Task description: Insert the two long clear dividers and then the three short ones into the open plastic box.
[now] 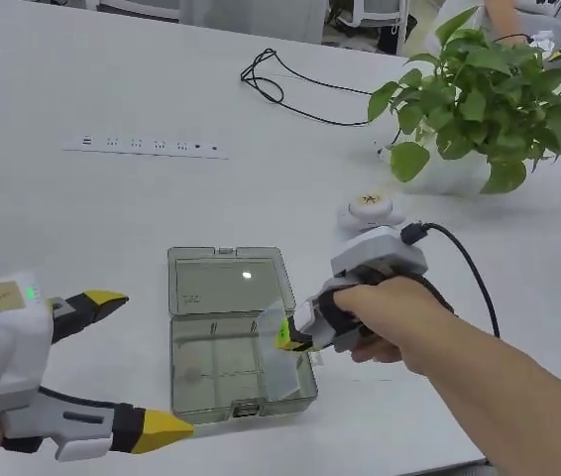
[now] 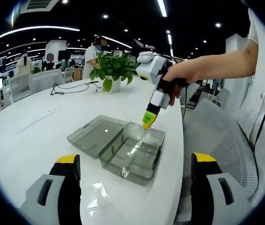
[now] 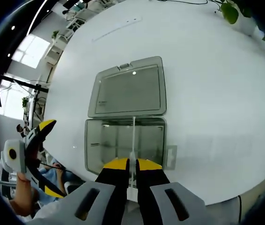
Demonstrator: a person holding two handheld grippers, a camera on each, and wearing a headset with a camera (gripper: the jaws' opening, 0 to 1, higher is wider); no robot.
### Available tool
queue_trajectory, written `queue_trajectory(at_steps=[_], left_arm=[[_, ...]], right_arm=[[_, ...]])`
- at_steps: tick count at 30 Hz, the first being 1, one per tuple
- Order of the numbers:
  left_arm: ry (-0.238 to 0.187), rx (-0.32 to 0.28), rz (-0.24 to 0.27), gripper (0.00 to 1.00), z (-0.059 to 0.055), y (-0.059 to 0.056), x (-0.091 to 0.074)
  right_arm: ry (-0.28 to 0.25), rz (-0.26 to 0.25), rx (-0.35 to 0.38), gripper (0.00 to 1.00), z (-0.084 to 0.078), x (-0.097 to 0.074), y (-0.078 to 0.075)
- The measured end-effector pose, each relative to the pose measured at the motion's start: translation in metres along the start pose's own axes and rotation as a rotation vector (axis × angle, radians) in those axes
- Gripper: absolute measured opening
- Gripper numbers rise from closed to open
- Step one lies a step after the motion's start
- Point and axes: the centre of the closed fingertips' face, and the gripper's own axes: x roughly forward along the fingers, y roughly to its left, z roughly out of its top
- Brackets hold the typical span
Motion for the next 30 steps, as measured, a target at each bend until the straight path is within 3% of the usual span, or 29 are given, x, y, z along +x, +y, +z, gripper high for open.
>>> queue_trajectory(at_steps=[30], left_arm=[[-0.005, -0.019, -0.004, 1.0, -0.0013, 0.001, 0.0037]], right_arm=[[-0.021, -0.025, -0.013, 0.06, 0.0011, 0.0041, -0.0009]])
